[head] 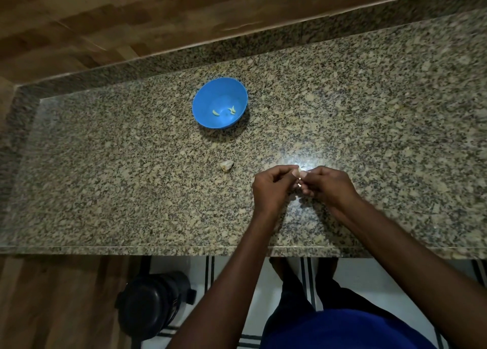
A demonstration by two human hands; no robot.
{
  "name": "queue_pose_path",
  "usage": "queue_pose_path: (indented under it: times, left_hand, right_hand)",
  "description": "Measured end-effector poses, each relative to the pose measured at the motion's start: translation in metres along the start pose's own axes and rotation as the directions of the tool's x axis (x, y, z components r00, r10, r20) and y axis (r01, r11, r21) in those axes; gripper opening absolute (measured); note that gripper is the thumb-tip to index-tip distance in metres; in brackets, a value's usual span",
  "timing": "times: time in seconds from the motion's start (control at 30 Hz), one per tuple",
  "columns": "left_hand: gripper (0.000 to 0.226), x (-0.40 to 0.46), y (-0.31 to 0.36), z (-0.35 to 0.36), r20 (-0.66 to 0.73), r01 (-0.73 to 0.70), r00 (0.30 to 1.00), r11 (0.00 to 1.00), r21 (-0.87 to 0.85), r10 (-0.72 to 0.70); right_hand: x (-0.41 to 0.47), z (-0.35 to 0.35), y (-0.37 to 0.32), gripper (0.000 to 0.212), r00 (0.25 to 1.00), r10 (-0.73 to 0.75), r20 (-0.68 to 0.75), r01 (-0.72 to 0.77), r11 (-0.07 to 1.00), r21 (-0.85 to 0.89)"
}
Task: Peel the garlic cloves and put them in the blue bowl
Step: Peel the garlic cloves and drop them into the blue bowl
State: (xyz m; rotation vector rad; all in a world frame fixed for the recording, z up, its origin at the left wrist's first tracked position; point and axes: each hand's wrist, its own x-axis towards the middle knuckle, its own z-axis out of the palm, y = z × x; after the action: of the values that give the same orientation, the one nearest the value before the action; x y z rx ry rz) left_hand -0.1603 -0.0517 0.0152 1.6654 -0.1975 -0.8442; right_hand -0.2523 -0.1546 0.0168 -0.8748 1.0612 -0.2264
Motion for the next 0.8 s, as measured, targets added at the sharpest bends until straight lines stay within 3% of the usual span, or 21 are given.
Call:
queue_pose_path:
  times: [0.1, 0.27, 0.53, 0.67, 0.8]
  left_hand:
    - [0.017, 0.001, -0.001, -0.007, 0.120, -0.054, 0.992, 0.998, 0.038, 0.049]
    - [0.016, 0.010, -0.002, -0.013, 0.167, -0.110, 0.982, 0.985, 0.130, 0.088]
    - [0.017, 0.013, -0.002, -0.011, 0.216, -0.061, 0.976, 0.994, 0.086, 0.042]
    - [0.013, 0.018, 0.000, -0.013, 0.205, -0.053, 0.978, 0.991, 0.125, 0.027]
    - [0.010, 0.021, 0.004, -0.014, 0.241, -0.102, 0.968, 0.985, 0.137, 0.066]
  right_hand:
    - [0.003, -0.007, -0.001, 0.013, 0.999, -0.036, 0.025, 0.039, 0.991, -0.128]
    - [0.007, -0.015, -0.005, 0.010, 0.980, -0.163, 0.113, 0.194, 0.904, -0.380]
    - [0.009, -0.019, -0.022, 0.025, 0.973, -0.052, 0.224, 0.169, 0.822, -0.544]
    - [0.007, -0.021, -0.024, 0.031, 0.955, -0.054, 0.291, 0.216, 0.799, -0.561]
    - [0.007, -0.021, -0.027, 0.032, 0.931, 0.003, 0.366, 0.184, 0.860, -0.476]
